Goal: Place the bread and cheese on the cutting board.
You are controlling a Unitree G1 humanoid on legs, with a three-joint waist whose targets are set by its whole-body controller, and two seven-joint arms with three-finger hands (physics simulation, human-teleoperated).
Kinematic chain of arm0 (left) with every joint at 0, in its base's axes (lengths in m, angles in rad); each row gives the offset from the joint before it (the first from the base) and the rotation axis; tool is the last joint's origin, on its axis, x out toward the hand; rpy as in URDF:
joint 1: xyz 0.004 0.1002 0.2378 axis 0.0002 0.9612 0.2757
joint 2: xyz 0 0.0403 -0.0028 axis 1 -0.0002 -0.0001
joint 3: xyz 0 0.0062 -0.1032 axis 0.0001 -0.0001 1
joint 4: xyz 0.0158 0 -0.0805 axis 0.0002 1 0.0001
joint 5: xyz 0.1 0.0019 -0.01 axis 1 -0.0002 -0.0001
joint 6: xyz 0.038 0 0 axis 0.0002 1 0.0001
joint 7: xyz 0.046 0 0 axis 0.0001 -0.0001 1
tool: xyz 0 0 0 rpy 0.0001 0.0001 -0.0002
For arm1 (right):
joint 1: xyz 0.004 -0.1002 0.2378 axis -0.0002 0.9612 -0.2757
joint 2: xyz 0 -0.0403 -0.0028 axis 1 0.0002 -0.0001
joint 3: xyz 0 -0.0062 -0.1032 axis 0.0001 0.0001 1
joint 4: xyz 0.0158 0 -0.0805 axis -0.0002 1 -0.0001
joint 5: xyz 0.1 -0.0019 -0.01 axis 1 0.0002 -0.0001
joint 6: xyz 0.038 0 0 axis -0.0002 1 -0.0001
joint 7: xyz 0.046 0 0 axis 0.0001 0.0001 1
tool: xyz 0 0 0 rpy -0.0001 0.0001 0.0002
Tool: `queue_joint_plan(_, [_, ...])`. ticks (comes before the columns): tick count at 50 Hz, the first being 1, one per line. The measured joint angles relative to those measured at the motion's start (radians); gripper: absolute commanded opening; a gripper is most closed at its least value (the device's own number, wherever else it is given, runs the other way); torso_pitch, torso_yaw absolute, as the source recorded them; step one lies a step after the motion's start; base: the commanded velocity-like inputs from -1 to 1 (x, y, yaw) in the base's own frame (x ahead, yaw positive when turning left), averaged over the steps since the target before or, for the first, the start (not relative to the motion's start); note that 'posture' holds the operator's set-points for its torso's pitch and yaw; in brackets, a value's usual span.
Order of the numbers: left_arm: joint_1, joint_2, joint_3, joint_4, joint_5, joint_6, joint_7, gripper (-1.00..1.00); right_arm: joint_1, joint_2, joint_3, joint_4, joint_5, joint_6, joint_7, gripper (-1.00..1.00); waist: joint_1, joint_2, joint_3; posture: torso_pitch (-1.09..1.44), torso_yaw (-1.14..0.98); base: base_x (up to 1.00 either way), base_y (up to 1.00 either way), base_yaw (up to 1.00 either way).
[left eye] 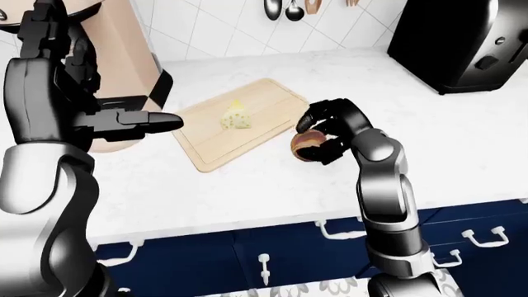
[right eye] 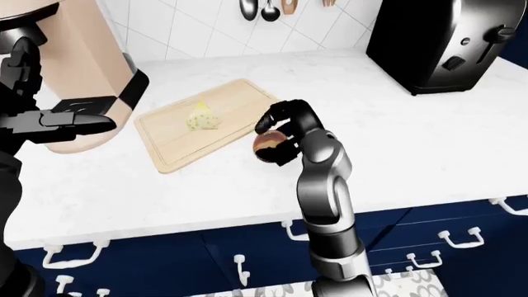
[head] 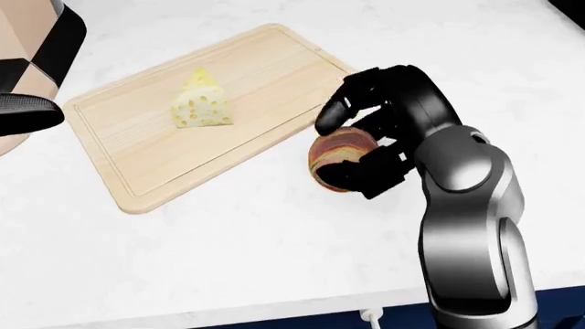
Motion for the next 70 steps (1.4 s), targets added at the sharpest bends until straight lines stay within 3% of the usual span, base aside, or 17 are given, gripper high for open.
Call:
queue_joint_plan(9, [-0.005, 0.012, 0.010, -0.014, -0.024, 0.016, 0.016, 1.00, -0.012, -0.014, 0.013, -0.075, -0.062, 0.073, 0.059, -1.00, 0.000, 0.003, 0.009, 0.00, 0.00, 0.00, 0.00, 0.00])
queue_joint_plan(18, [0.006, -0.005, -0.022, -0.017, -0.017, 0.018, 0.018, 1.00, -0.173, -0.063, 0.087, -0.289, -0.350, 0.357, 0.397, -1.00, -0.005, 0.000, 0.008, 0.00, 0.00, 0.00, 0.00, 0.00])
queue_joint_plan(27, [0.016, -0.023, -0.035, 0.002, 0.025, -0.008, 0.008, 1.00, -0.389, -0.098, 0.004, -0.096, -0.622, 0.389, 0.676, -1.00, -0.007, 0.010, 0.021, 0.00, 0.00, 0.00, 0.00, 0.00])
queue_joint_plan(31, [0.018, -0.023, -0.024, 0.017, 0.033, -0.008, 0.000, 1.00, -0.530, -0.109, -0.064, 0.051, -0.646, 0.356, 0.731, -1.00, -0.012, 0.016, 0.023, 0.00, 0.00, 0.00, 0.00, 0.00])
queue_joint_plan(33, [0.015, -0.024, -0.021, 0.023, 0.036, -0.012, -0.001, 1.00, -0.608, -0.094, -0.117, 0.135, -0.574, 0.348, 0.691, -1.00, -0.014, 0.020, 0.023, 0.00, 0.00, 0.00, 0.00, 0.00])
queue_joint_plan(39, [0.010, -0.020, -0.023, 0.019, 0.038, -0.019, -0.004, 1.00, -0.805, -0.154, -0.127, 0.513, -0.283, 0.250, 0.466, -1.00, -0.018, 0.025, 0.020, 0.00, 0.00, 0.00, 0.00, 0.00])
queue_joint_plan(46, [0.023, -0.010, -0.041, 0.012, 0.056, -0.027, -0.004, 1.00, -1.026, -0.173, -0.174, 1.143, 0.043, -0.052, 0.123, -1.00, -0.023, 0.030, 0.020, 0.00, 0.00, 0.00, 0.00, 0.00])
queue_joint_plan(50, [0.014, -0.035, -0.051, -0.017, 0.069, -0.014, -0.012, 1.00, -1.077, -0.163, -0.157, 1.394, 0.169, -0.238, -0.040, -1.00, -0.022, 0.030, 0.023, 0.00, 0.00, 0.00, 0.00, 0.00])
queue_joint_plan(56, [0.013, -0.039, -0.043, -0.004, 0.069, -0.008, -0.022, 1.00, -1.065, -0.133, -0.130, 1.492, 0.229, -0.353, -0.111, -1.00, -0.018, 0.024, 0.026, 0.00, 0.00, 0.00, 0.00, 0.00])
queue_joint_plan(65, [0.011, -0.042, -0.045, -0.002, 0.074, -0.009, -0.023, 1.00, -1.012, -0.086, -0.129, 1.544, 0.227, -0.448, -0.194, -1.00, -0.013, 0.017, 0.022, 0.00, 0.00, 0.00, 0.00, 0.00])
queue_joint_plan(70, [0.014, -0.046, -0.053, -0.009, 0.079, -0.009, -0.025, 1.00, -0.964, -0.060, -0.164, 1.556, 0.223, -0.512, -0.298, -1.00, -0.009, 0.013, 0.020, 0.00, 0.00, 0.00, 0.00, 0.00])
